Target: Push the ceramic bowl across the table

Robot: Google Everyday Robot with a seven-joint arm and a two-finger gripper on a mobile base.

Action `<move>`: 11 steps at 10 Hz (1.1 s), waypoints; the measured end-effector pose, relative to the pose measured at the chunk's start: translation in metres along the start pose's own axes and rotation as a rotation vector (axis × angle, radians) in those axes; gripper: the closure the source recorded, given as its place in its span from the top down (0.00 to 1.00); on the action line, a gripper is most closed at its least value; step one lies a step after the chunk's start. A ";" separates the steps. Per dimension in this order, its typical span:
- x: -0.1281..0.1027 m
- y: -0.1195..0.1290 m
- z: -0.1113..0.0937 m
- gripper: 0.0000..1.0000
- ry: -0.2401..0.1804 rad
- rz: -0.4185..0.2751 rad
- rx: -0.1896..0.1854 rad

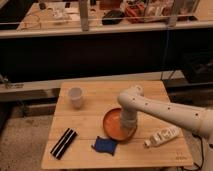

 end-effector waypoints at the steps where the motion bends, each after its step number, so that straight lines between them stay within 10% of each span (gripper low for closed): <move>1: 0.000 0.000 0.000 0.00 0.000 0.000 0.000; 11: 0.000 0.000 0.000 0.00 0.000 0.000 0.000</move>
